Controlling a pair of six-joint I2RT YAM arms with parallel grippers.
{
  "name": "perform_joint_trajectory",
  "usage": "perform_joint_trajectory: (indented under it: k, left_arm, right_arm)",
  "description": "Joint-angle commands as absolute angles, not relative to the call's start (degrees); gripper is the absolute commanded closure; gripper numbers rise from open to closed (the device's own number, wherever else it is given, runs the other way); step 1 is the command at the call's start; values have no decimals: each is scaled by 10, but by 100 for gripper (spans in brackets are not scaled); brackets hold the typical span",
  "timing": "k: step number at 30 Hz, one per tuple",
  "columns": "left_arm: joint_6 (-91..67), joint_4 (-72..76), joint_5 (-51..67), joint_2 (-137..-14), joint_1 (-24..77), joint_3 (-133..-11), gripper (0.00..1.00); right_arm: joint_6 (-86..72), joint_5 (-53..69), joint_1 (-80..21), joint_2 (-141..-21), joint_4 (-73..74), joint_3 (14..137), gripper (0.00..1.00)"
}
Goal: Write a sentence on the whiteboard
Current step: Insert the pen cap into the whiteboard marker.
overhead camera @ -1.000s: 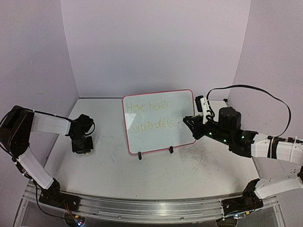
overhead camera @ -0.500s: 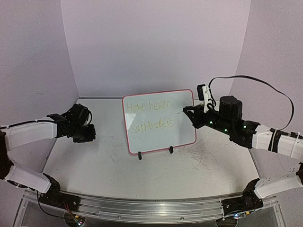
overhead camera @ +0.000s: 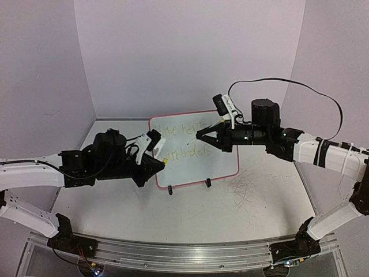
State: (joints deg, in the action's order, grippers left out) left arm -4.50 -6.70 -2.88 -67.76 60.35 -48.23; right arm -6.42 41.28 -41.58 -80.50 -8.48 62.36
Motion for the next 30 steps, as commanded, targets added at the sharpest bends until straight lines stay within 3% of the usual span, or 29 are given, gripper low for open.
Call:
perform_joint_trajectory:
  k: [1,30]
  left_arm:
    - [76,-14,17,-705,613,-491,100]
    - [108,16,31,-720,624,-493,100]
  right_arm:
    - [-32,477,-436,-816,-72,650,100]
    - [-5,479,-466,-879,-27,670,100]
